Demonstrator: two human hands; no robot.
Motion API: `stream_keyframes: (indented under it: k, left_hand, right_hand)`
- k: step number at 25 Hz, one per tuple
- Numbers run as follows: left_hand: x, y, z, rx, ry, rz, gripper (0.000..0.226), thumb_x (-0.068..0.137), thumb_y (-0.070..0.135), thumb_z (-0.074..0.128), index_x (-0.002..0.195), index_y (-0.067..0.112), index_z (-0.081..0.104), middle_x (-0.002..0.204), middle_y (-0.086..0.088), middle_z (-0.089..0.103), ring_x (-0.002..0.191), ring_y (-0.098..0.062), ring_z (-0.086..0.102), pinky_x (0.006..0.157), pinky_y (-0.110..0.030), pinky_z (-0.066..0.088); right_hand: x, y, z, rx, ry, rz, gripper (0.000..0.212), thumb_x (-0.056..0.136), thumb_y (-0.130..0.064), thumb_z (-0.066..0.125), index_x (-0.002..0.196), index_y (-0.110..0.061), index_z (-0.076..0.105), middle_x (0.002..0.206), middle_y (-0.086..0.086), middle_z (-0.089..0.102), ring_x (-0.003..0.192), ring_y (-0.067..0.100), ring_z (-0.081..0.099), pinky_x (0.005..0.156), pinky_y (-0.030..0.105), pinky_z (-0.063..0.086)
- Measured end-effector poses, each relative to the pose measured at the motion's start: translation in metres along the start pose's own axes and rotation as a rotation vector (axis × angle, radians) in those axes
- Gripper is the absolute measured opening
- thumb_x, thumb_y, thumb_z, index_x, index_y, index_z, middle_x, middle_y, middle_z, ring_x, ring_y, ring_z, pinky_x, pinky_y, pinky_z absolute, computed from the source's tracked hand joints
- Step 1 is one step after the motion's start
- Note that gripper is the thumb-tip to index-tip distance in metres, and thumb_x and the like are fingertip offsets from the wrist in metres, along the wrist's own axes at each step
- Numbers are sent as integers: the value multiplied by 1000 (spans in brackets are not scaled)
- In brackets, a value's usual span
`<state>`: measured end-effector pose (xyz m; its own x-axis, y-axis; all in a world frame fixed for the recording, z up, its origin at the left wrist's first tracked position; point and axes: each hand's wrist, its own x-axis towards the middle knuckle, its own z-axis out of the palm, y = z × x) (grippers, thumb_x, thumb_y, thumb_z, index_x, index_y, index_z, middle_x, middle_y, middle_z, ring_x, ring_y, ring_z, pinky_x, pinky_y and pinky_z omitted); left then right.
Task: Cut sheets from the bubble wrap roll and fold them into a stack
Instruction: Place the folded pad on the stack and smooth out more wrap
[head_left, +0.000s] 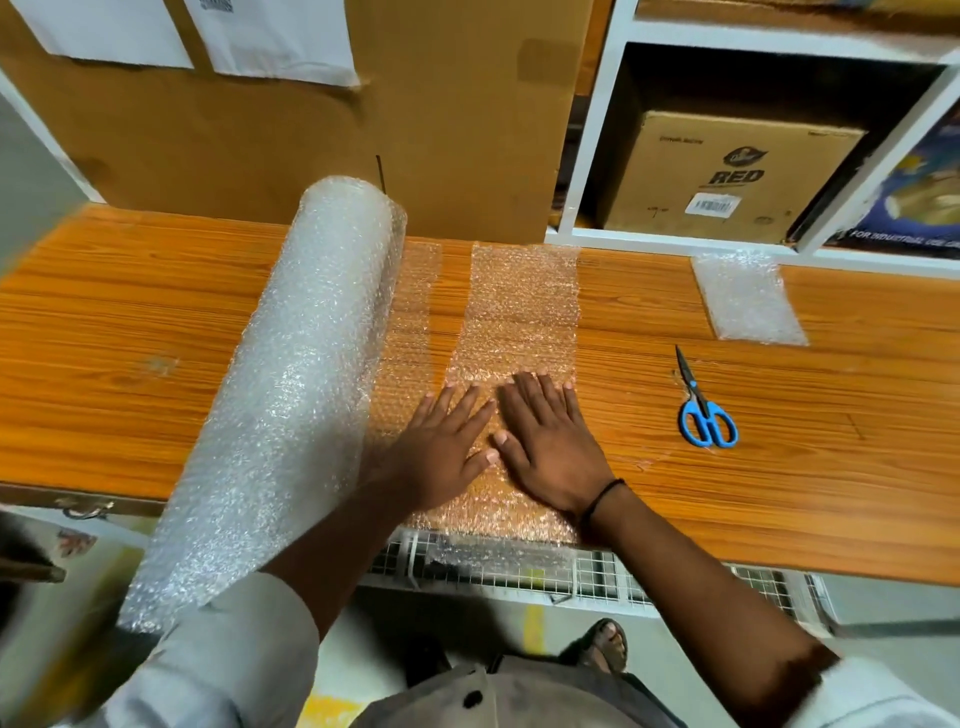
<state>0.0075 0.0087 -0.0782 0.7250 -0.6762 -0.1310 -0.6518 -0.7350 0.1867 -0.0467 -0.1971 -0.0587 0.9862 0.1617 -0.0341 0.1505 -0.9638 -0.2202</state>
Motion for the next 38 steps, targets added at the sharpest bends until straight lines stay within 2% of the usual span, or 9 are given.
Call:
stream_keyframes:
  k: [3, 11, 14, 18, 22, 26, 31, 35, 38]
  left_hand:
    - [22, -5, -7, 35, -25, -30, 81, 95, 71, 0, 164, 28, -9, 170, -4, -15, 157, -32, -15, 127, -51, -9]
    - [39, -13, -11, -84, 78, 27, 68, 106, 62, 26, 165, 29, 15, 172, -2, -1, 158, -28, -9, 127, -50, -9]
    - [30, -19, -5, -169, 162, 95, 61, 103, 58, 34, 159, 32, 35, 171, 3, 15, 159, -24, 2, 128, -49, -2]
    - [16, -28, -10, -368, 214, 202, 42, 104, 48, 47, 139, 31, 62, 158, 11, 45, 158, -17, 17, 126, -43, 15]
    - [0, -16, -28, -697, 171, 219, 45, 107, 44, 40, 120, 19, 75, 125, 2, 73, 126, -9, 60, 103, -29, 46]
    - [-3, -15, -36, -892, 165, 103, 54, 101, 61, 45, 120, 21, 74, 111, -8, 76, 97, -22, 72, 87, -36, 55]
    - [17, -9, -53, -818, 293, -127, 49, 93, 47, 73, 138, 31, 61, 130, 3, 69, 103, -8, 69, 89, -34, 57]
    - [40, -13, -48, -491, 497, -235, 72, 89, 35, 77, 152, 29, 42, 140, 0, 58, 124, -21, 56, 100, -41, 50]
    - [39, -11, -37, -249, 590, -172, 63, 86, 27, 77, 143, 23, 51, 137, -5, 53, 126, -28, 47, 102, -46, 47]
  right_hand:
    - [-21, -8, 9, 20, 14, -21, 68, 109, -55, 19, 165, -19, 10, 173, 6, -2, 159, 25, -9, 129, 47, -7]
    - [-71, -3, 15, -27, -69, -272, 105, 89, -88, 34, 164, -16, 17, 173, 7, 0, 160, 26, -8, 128, 47, -6]
    - [-83, -3, 25, -51, 27, -340, 65, 100, -58, 51, 149, -15, 47, 166, 9, 32, 156, 30, 22, 127, 50, 20]
    - [-74, -13, 8, 198, 178, -337, 22, 100, -29, 57, 116, -19, 68, 126, -2, 68, 117, 19, 61, 99, 42, 47]
    - [-45, -16, -29, 186, 226, -250, 21, 101, -30, 48, 105, -17, 65, 94, 2, 68, 86, 24, 62, 79, 39, 46]
    - [2, -3, -54, 104, 239, -225, 22, 98, -31, 48, 100, -16, 65, 89, 4, 68, 82, 28, 63, 70, 39, 46]
    - [68, 20, -61, 54, 172, -132, 16, 96, -22, 61, 108, -15, 69, 100, 8, 74, 91, 33, 67, 74, 41, 52]
    - [93, 26, -59, -20, 232, -3, 34, 96, -24, 64, 129, -17, 62, 129, 9, 64, 116, 33, 57, 92, 47, 47]
    - [75, 15, -46, -50, 353, -23, 35, 95, -23, 64, 128, -12, 62, 126, 12, 62, 113, 35, 57, 90, 49, 49]
